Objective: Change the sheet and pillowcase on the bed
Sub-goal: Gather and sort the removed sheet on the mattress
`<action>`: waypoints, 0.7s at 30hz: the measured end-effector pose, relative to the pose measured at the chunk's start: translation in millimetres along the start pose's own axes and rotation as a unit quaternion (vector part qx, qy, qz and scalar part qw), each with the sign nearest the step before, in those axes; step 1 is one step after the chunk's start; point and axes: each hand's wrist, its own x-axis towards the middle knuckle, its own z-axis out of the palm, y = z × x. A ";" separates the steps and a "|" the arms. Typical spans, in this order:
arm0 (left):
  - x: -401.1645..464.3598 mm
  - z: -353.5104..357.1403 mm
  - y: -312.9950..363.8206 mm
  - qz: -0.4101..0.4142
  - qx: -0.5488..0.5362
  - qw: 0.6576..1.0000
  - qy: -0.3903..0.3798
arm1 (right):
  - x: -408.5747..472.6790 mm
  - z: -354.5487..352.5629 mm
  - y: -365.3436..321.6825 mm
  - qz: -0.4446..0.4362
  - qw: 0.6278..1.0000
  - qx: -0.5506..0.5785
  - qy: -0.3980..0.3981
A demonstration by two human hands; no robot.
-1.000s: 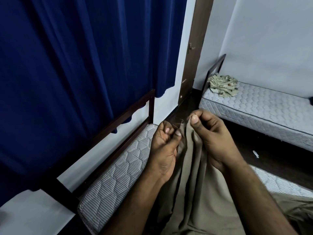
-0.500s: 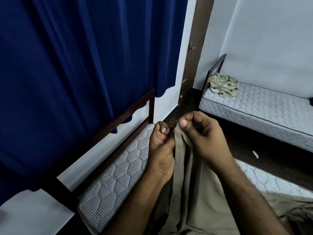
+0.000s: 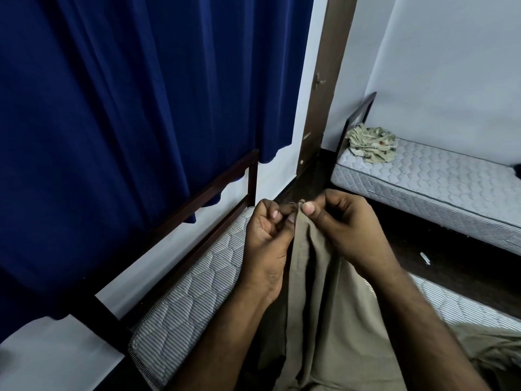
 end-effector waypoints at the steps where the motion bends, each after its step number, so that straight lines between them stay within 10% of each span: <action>1: 0.3 0.5 1.8 0.011 0.023 1.000 0.003 | 0.6 -0.4 -0.5 -0.005 1.000 -0.002 0.012; 21: 50.8 47.5 72.8 0.275 0.206 0.939 -0.011 | 53.7 -22.4 -40.8 -0.079 0.994 -0.037 -0.066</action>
